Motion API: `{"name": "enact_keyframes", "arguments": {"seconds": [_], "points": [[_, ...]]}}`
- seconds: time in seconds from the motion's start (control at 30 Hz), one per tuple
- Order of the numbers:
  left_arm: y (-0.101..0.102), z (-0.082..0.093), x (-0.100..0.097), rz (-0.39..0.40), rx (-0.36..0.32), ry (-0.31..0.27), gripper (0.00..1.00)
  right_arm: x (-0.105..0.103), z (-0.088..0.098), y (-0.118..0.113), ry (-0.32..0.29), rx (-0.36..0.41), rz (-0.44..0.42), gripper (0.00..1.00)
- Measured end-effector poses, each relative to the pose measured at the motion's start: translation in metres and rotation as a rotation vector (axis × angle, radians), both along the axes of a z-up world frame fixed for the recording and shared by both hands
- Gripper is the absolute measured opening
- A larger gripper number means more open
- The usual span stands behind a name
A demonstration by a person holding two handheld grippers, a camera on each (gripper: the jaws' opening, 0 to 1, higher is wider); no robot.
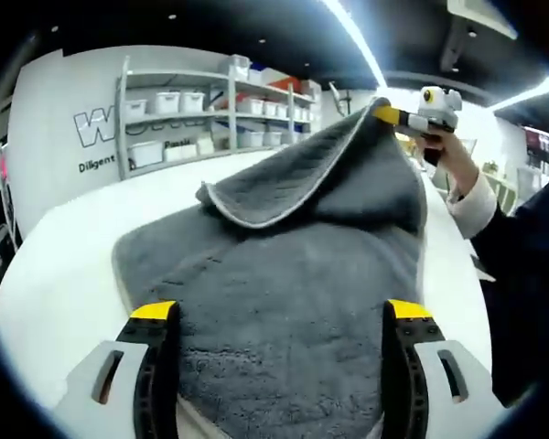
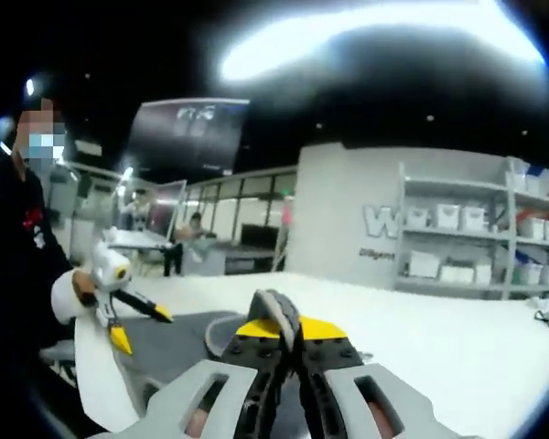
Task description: Open the folded towel by lifting each exposed corner and separating the folded layers until the towel lies flat within the target outline without major curled edges
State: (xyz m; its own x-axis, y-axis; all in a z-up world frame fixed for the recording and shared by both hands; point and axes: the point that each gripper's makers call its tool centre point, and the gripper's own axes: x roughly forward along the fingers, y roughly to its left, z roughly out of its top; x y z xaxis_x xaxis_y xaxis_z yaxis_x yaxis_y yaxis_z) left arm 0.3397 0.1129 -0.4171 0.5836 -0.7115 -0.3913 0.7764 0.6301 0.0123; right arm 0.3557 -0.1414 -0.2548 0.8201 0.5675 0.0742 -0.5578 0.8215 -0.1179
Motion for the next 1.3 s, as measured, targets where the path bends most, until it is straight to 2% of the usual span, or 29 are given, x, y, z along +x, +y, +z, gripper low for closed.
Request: {"name": "enact_keyframes", "arguments": {"seconds": [0.23,0.67,1.03,1.3], "points": [[0.001,0.000,-0.001,0.003,0.000,-0.003,0.89,0.000,0.010,-0.032,-0.011,0.029,-0.053,0.00],[0.003,0.001,0.006,0.007,0.005,-0.003,0.88,-0.005,0.022,-0.069,-0.026,0.065,-0.114,0.00],[0.004,0.002,0.009,0.011,0.007,0.000,0.88,-0.009,0.027,-0.105,-0.020,0.045,-0.191,0.00],[0.005,0.003,0.010,0.017,0.010,0.001,0.88,-0.016,0.029,-0.138,-0.004,0.016,-0.286,0.00]]}}
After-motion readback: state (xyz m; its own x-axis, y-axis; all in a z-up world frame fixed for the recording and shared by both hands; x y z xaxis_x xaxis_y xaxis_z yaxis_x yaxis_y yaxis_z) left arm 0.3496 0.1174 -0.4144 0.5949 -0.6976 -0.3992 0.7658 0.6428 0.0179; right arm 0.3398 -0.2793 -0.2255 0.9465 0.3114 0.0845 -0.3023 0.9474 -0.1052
